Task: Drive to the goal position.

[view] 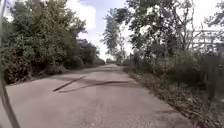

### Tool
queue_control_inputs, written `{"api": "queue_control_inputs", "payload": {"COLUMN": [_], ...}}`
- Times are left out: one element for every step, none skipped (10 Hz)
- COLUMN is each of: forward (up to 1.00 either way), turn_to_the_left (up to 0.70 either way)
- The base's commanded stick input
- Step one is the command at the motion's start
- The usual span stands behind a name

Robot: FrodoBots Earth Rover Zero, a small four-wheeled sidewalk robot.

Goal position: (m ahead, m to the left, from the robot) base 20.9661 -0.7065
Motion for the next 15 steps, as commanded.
{"api": "queue_control_inputs", "payload": {"forward": [0.70,0.70,0.70,0.70,0.70,0.70,0.70,0.70,0.70,0.70,0.70,0.70,0.70,0.70,0.70], "turn_to_the_left": [0.00,0.00,0.00,0.00,0.00,0.00,0.00,0.00,0.00,0.00,-0.01,-0.03,-0.04,-0.04,-0.04]}}
